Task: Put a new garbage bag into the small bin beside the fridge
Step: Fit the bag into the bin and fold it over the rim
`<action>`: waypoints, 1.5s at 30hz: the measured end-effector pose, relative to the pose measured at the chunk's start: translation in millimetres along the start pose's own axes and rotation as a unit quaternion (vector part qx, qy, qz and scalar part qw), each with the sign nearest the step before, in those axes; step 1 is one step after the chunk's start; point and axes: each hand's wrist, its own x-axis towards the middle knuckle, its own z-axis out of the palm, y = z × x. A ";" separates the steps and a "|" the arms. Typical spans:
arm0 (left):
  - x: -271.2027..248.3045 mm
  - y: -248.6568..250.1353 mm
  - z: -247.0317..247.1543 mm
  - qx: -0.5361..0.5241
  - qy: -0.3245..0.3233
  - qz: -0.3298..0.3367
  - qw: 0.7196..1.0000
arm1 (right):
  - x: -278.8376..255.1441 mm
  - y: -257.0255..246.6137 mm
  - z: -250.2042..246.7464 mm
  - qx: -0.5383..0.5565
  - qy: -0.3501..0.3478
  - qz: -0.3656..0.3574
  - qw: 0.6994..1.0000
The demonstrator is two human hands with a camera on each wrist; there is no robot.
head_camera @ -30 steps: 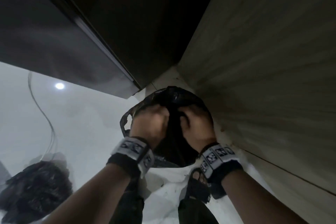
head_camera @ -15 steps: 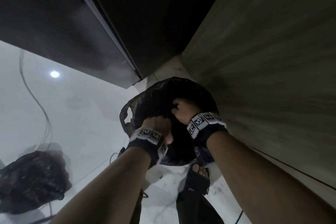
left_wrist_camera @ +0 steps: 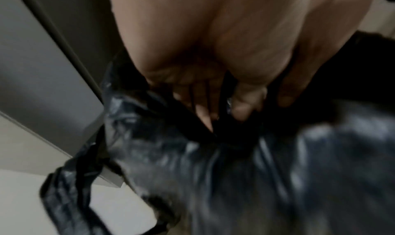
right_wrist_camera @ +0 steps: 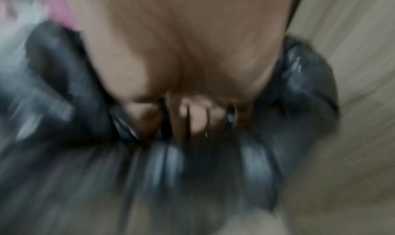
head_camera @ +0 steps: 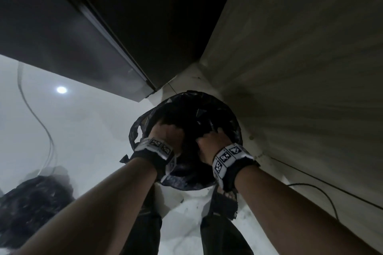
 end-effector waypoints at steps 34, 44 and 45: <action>0.7 -30.1 -1.7 -0.372 0.218 -0.174 0.886 | -11.7 55.5 -11.7 0.452 0.205 0.167 0.852; -89.9 -43.5 38.8 -0.363 0.148 -0.126 0.911 | -62.4 61.0 38.0 0.555 0.147 0.169 0.801; -91.1 -40.6 37.8 -0.378 0.141 -0.118 0.907 | -57.4 63.8 46.8 0.554 0.141 0.160 0.805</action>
